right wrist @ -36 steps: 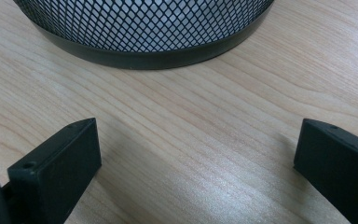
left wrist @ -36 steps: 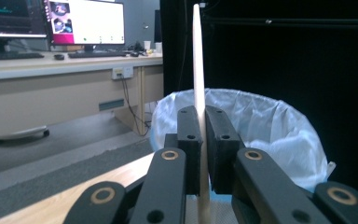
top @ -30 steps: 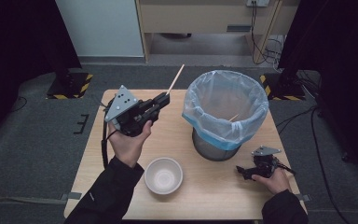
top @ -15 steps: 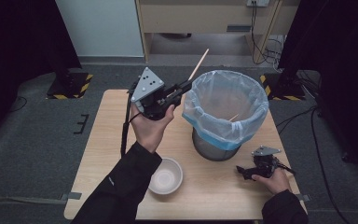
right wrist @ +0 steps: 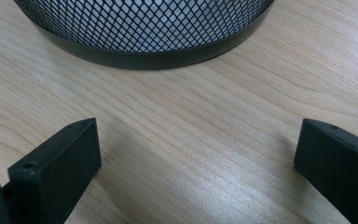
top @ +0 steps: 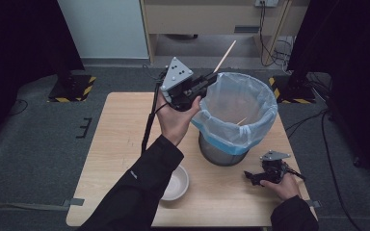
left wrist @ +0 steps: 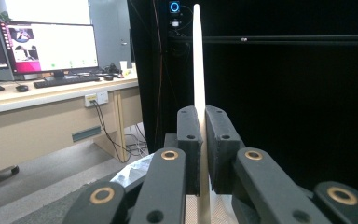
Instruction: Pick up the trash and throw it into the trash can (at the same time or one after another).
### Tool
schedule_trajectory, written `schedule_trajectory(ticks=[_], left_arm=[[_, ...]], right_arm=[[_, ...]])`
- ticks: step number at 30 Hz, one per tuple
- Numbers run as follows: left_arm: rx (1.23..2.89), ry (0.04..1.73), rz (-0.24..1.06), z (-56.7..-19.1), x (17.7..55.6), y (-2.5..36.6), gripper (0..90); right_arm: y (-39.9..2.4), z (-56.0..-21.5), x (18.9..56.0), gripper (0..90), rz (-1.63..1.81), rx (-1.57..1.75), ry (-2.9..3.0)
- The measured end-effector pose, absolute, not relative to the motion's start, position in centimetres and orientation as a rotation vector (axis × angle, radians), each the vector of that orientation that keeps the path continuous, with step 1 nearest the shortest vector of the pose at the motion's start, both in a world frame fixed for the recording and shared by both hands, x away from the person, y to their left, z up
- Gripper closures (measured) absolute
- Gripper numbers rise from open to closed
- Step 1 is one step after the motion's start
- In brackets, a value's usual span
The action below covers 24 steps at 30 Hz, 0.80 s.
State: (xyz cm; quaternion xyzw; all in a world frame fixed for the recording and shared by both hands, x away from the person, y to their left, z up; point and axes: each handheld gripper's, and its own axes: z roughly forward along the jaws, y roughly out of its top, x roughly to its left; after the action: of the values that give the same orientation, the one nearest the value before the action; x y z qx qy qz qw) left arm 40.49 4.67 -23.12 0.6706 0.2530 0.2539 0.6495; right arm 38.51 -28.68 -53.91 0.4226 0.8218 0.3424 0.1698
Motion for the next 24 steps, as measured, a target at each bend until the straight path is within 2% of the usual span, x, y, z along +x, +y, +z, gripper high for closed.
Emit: schedule_trajectory(ticks=[24], left_arm=[[1.553,0.581,0.602,-24.1,43.9,-0.1,85.0]], right_arm=[[-28.7,-53.9,38.5,0.8,0.973,1.201,2.335]])
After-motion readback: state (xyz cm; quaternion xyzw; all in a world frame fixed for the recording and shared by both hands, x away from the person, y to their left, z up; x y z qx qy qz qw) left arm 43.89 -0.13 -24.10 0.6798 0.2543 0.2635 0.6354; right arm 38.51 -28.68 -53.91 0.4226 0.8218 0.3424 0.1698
